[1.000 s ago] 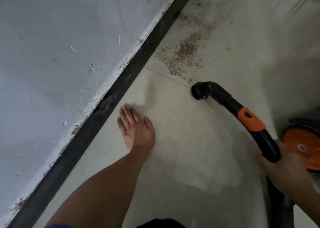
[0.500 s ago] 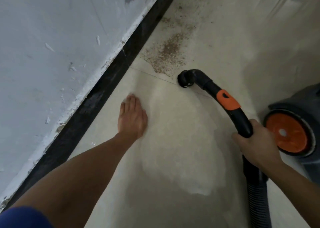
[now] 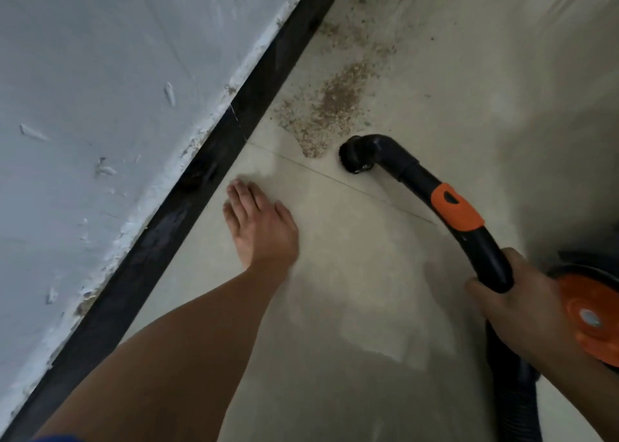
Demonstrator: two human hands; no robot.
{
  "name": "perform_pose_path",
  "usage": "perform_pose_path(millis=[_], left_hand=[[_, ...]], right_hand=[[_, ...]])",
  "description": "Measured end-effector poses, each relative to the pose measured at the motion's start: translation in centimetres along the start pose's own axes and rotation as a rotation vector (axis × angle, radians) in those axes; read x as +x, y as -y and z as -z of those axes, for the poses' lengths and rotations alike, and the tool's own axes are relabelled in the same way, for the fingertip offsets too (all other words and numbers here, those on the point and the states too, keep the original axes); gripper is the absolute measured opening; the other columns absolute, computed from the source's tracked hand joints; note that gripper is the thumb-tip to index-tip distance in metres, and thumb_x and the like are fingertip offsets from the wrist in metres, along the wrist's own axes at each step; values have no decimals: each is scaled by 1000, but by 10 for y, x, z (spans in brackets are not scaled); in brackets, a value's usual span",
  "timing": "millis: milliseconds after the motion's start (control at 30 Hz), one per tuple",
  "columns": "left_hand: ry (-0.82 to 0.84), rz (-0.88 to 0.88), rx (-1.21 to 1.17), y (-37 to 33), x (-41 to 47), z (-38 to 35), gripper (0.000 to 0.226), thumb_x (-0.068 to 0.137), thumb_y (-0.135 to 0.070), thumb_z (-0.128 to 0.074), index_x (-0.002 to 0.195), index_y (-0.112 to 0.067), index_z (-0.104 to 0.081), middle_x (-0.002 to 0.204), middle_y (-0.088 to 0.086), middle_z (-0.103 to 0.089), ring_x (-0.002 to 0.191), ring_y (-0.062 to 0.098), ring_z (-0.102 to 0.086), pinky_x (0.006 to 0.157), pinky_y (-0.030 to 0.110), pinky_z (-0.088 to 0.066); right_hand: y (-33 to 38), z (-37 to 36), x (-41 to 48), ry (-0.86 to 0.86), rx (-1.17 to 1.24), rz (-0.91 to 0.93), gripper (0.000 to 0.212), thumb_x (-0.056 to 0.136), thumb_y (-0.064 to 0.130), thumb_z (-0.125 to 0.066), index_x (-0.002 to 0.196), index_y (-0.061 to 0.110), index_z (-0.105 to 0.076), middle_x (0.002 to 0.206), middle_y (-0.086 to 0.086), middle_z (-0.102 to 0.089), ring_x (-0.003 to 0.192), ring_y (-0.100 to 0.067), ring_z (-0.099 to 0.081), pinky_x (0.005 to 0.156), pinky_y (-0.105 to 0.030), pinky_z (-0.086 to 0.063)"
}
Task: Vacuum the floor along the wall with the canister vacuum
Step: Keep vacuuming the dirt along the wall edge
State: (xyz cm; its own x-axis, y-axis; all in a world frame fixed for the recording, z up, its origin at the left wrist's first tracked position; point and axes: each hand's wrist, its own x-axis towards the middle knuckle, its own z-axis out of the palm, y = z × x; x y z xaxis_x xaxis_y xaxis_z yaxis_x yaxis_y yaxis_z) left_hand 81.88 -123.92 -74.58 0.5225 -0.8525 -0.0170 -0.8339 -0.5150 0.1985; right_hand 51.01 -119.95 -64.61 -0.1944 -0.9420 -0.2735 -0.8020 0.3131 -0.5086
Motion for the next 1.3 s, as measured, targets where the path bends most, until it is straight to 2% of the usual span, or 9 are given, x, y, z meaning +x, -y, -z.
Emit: perform_pose_path(millis=[133,200,300,400,467,633,1000,1133,1300], left_hand=[[17,12,-16,-3,0,6,63,97,-32,-27,149,4,-20,158,22,-15,148,32,-8,121,45,-4],[16,13,-17,-4,0,8,65,96,-33,-24,148,4,-21,158,22,-15,148,33,-9,121,45,-4],[9,23,-12,-6,1,7,65,95,-34,-23,148,4,-22,158,21,-16,148,32,-10,121,45,-6],[15,24,-3,-5,3,5,64,96,-35,-22,149,3,-21,159,20,-15,148,31,-9,121,44,-4],[22,27,1,-4,3,5,64,97,-35,-20,149,2,-22,159,20,-14,148,30,-7,121,43,-2],[19,23,11,-4,5,4,63,97,-34,-24,149,2,-23,159,20,-13,148,31,-7,121,43,-1],[27,24,11,-5,3,6,61,99,-33,-30,150,2,-22,159,20,-13,148,31,-7,121,45,-4],[26,23,0,-5,2,8,61,100,-32,-32,149,2,-23,159,21,-14,148,32,-9,121,46,-7],[15,26,-10,-5,4,6,61,97,-31,-30,147,4,-28,157,22,-18,147,34,-13,120,47,-9]], right_hand=[[25,-3,21,-40,15,-27,29,74,15,-75,75,24,-48,58,3,-56,52,-11,-53,44,-23,-34],[30,-9,13,18,-2,12,30,71,14,-77,75,25,-49,51,5,-53,47,-5,-51,41,-23,-32],[33,-14,6,98,21,20,28,71,14,-75,77,30,-52,50,2,-57,49,-11,-57,37,-22,-38],[46,-18,21,47,36,28,27,75,12,-74,78,26,-51,54,1,-56,48,-14,-55,42,-30,-40],[57,-22,29,42,45,39,26,77,11,-73,81,25,-51,58,-3,-57,50,-20,-56,44,-29,-39],[65,-27,39,39,41,65,32,78,9,-74,77,27,-48,57,-2,-56,47,-16,-55,40,-24,-34],[125,-58,80,147,90,187,22,80,14,-71,92,12,-54,69,-8,-59,58,-25,-60,49,-27,-44],[123,-47,81,171,31,217,20,78,14,-72,87,15,-55,66,-6,-60,56,-22,-60,47,-25,-41],[85,-3,67,97,-34,101,28,75,11,-76,76,23,-51,58,-6,-60,51,-22,-60,45,-29,-42]])
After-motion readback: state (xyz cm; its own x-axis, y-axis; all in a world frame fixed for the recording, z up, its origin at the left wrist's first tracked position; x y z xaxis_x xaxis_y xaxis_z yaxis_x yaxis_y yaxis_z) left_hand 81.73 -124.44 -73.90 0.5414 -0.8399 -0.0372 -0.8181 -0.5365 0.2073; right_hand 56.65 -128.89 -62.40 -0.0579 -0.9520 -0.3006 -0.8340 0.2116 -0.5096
